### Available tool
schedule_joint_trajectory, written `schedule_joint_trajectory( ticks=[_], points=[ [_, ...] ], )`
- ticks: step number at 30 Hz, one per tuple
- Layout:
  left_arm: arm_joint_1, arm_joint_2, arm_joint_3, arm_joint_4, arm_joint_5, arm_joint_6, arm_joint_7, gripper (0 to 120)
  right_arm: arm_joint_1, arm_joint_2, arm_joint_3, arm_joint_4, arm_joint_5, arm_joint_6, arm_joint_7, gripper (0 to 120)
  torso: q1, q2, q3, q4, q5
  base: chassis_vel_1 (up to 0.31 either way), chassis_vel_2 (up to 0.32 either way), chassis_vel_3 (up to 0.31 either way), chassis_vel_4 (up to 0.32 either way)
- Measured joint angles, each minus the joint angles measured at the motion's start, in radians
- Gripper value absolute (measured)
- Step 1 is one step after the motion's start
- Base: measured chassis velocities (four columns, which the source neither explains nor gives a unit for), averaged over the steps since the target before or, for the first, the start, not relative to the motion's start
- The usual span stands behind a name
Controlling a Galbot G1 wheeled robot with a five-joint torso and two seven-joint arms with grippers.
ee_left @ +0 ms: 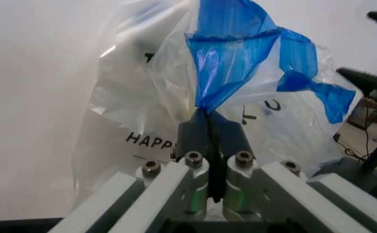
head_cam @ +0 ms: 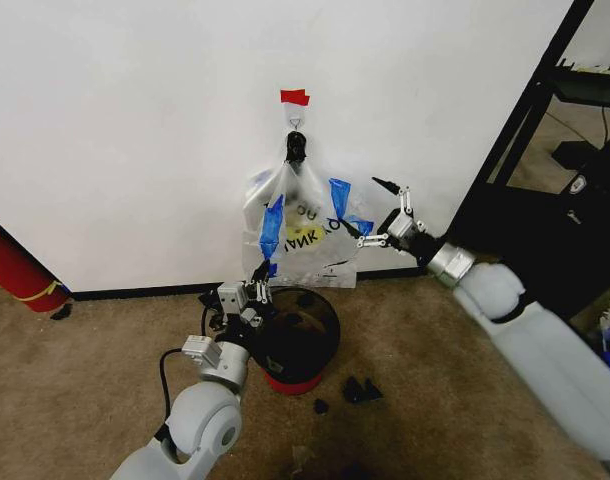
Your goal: Pick up the garbage bag from the wall and place it over the trash bin.
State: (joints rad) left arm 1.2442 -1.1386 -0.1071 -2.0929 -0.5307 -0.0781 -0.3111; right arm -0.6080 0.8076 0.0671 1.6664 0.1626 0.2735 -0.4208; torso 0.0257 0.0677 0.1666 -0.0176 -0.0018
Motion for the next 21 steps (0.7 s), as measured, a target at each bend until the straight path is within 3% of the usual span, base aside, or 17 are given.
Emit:
schedule_joint_trajectory(
  ticks=[3,5,13,19,21],
  points=[
    [0.001,-0.003,0.001,0.000,0.007,-0.003,0.001,0,0.033,-0.004,-0.011,-0.026,0.012,-0.012,-0.115,98,0.000,0.000,0.000,0.0002,0.0000,0.000,0.000,0.000,0.000],
    [0.002,-0.003,0.000,0.000,0.010,-0.004,0.001,0,0.045,0.006,-0.011,-0.043,-0.004,-0.012,-0.181,90,0.000,0.000,0.000,0.0001,-0.0001,0.000,0.000,0.000,0.000],
    [0.004,-0.001,-0.007,0.000,0.011,-0.011,0.001,0,0.064,0.055,0.004,-0.104,-0.139,0.016,-0.241,73,0.000,0.000,0.000,0.0003,0.0000,0.000,0.000,0.000,0.000],
    [0.002,0.001,-0.008,0.005,0.011,-0.015,0.001,0,0.070,0.084,0.039,-0.136,-0.232,0.031,-0.276,47,0.000,0.000,0.000,0.0002,-0.0001,0.000,0.000,0.000,0.000],
    [0.002,0.000,-0.008,0.006,0.011,-0.015,0.001,0,0.070,0.086,0.041,-0.138,-0.236,0.032,-0.276,43,0.000,0.000,0.000,0.0002,-0.0001,0.000,0.000,0.000,0.000]
  ],
)
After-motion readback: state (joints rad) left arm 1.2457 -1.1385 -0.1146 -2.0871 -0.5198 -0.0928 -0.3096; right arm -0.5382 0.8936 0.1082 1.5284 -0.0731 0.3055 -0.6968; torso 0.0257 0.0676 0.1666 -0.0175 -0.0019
